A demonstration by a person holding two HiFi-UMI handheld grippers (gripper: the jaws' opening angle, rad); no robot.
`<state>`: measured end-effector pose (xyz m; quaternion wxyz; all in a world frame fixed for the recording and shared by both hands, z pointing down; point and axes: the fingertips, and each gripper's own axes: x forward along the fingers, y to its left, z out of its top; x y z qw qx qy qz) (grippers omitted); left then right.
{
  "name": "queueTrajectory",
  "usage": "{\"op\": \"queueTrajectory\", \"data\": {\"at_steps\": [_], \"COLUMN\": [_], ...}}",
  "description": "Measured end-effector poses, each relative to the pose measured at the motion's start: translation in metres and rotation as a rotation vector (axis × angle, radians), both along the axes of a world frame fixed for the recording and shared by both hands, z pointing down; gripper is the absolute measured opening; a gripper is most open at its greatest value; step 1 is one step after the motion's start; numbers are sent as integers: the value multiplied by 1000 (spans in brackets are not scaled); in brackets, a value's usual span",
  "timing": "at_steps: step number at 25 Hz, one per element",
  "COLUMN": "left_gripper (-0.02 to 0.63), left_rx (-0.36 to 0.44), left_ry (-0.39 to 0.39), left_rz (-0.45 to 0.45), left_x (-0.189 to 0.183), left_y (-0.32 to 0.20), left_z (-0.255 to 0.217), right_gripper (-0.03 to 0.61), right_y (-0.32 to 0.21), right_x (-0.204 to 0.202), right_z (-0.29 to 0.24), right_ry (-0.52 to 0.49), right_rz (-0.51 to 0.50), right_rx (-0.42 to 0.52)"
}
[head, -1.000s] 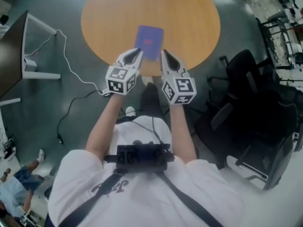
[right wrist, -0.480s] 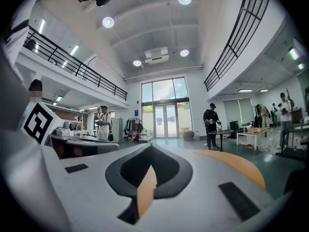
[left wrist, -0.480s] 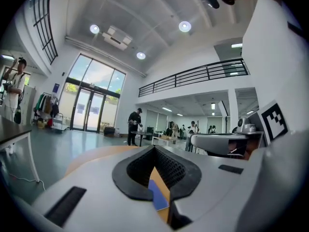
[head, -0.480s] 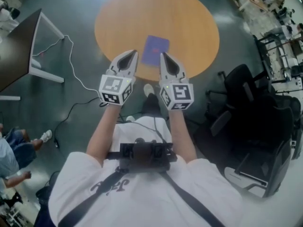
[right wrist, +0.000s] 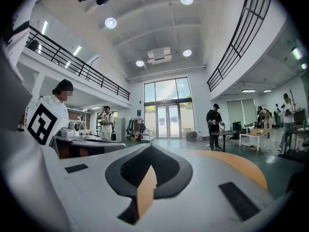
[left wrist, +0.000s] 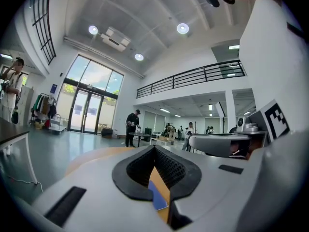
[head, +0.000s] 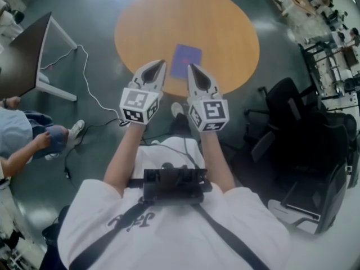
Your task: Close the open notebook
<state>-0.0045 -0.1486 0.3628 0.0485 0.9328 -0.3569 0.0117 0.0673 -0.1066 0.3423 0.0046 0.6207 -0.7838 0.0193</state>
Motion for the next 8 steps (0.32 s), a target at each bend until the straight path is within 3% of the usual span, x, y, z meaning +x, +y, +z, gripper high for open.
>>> {"op": "queueTrajectory", "data": {"at_steps": [8], "left_gripper": [14], "left_rx": [8], "left_ry": [4], "left_rz": [16], "left_x": [6], "left_y": [0], "left_z": [-1], "right_gripper": [17], "right_y": [-3], "right_x": [1], "right_z": [1], "right_ry": [0], "right_rz": [-4], "right_rx": [9]}}
